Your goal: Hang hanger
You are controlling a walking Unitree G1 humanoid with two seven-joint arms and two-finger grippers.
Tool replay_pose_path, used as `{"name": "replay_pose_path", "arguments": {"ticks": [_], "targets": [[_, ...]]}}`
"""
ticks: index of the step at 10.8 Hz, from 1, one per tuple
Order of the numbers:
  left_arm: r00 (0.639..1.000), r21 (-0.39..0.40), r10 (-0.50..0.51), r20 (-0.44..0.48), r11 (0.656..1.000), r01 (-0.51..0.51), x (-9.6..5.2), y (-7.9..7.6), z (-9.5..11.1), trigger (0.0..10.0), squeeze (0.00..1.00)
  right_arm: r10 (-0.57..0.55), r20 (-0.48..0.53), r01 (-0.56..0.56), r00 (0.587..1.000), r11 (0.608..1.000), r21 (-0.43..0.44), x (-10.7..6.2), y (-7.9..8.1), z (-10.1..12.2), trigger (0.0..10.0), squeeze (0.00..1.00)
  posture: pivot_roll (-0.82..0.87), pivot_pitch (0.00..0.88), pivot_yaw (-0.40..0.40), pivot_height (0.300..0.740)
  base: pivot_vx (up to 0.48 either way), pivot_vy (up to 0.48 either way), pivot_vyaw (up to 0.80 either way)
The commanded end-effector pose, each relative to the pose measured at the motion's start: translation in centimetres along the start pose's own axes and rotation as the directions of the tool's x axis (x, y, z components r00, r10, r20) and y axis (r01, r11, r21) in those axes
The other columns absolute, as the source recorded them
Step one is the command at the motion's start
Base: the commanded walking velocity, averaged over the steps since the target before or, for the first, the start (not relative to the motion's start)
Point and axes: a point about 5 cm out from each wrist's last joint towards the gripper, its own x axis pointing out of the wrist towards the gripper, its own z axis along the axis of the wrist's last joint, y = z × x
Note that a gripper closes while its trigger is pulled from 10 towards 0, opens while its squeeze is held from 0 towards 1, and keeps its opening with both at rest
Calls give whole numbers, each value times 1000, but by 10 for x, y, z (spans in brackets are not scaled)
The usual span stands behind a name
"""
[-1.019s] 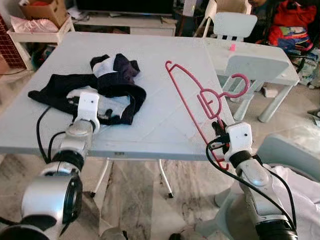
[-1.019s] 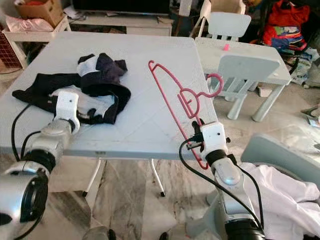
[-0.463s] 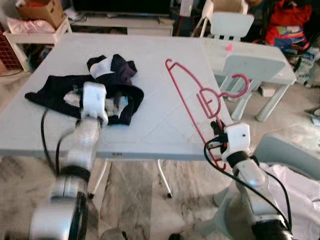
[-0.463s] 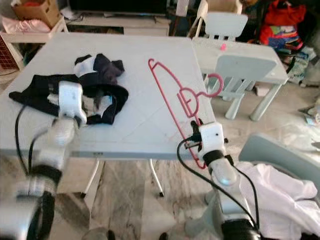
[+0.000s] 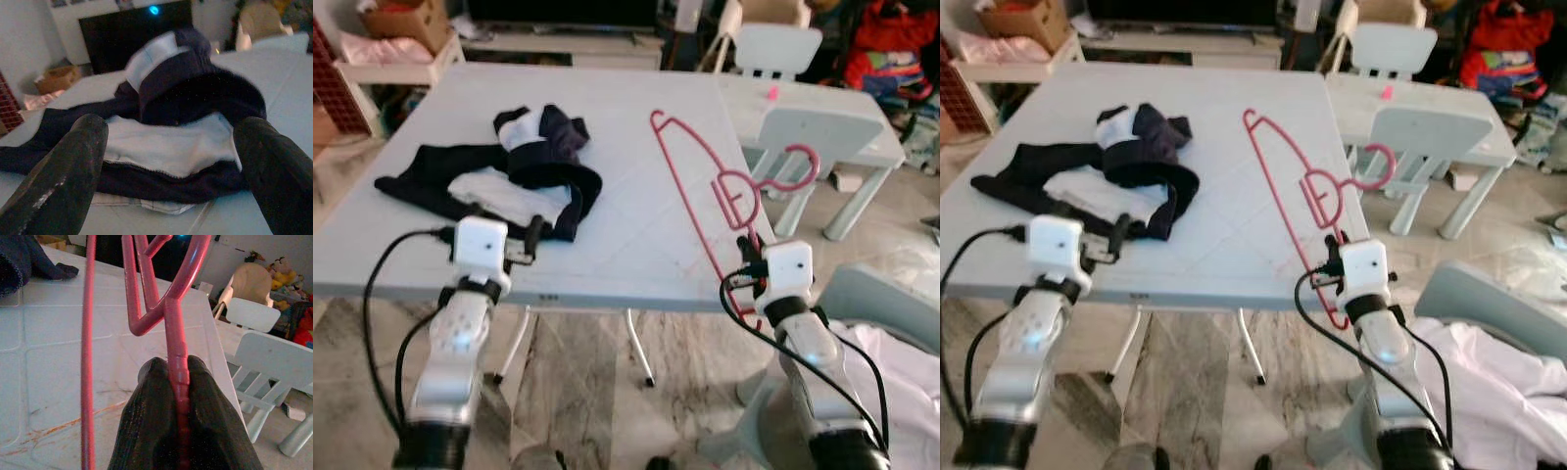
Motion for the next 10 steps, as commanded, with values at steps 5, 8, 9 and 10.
{"name": "replay_pose_path", "arguments": {"ticks": [5,8,9,10], "targets": [[996,38,54,-64,998,-52,-27,5,0,10000,0,-36,-19,37,999,999,31,1,5,-5,10000,0,36,0,-29,740,0,0,0],[999,-19,21,-37,1000,-22,-14,-9,14,10000,0,-34,-13,34,999,998,48,6,7,-1,10000,0,21,0,-19,740,0,0,0],[999,-44,13,-42,999,-15,-14,-11,15,10000,0,-38,-15,39,999,998,48,6,5,-1,10000,0,18,0,-19,740,0,0,-800],[999,-41,12,-43,999,-14,-14,-12,15,10000,0,-40,-15,40,999,998,44,6,3,-1,10000,0,17,0,-19,740,0,0,-800]]}}
